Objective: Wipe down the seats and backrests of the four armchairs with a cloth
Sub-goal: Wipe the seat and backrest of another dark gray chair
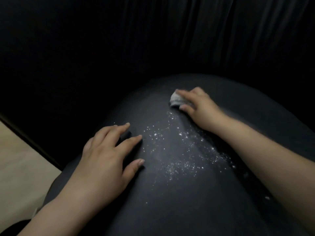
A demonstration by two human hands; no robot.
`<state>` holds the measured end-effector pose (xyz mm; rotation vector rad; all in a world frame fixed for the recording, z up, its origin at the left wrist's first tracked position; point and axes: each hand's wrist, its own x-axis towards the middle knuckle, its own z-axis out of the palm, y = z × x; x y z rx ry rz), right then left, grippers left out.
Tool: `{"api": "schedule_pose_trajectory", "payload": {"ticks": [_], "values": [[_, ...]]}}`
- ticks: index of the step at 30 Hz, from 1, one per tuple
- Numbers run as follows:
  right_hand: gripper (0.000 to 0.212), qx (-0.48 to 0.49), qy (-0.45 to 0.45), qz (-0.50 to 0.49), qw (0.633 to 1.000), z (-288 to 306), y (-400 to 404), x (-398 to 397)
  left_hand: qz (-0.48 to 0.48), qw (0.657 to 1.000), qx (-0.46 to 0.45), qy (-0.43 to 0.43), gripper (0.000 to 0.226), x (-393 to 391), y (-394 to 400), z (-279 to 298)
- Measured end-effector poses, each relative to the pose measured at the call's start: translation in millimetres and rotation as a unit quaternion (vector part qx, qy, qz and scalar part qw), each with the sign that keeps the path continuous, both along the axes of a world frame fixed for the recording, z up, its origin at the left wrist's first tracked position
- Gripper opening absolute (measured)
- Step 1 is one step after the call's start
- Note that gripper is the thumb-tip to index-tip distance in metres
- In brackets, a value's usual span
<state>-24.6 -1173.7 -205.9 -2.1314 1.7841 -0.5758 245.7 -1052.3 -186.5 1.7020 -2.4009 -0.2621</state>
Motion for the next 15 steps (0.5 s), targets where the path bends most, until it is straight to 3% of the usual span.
{"api": "schedule_pose_trajectory", "payload": {"ticks": [2,4,9,15], "values": [[0.049,0.011,-0.048,0.101,0.994,-2,27,9,0.006,1.0,0.002,-0.016,0.065,6,6,1],[0.048,0.009,-0.077,0.123,0.989,2,26,6,0.001,1.0,0.005,-0.03,0.066,12,12,0],[0.046,0.006,-0.005,-0.03,1.0,9,-19,2,-0.008,0.998,0.008,-0.063,0.07,17,18,-1],[0.047,0.034,-0.062,0.158,0.985,2,37,19,-0.005,0.998,0.027,-0.063,0.074,19,27,-2]]}}
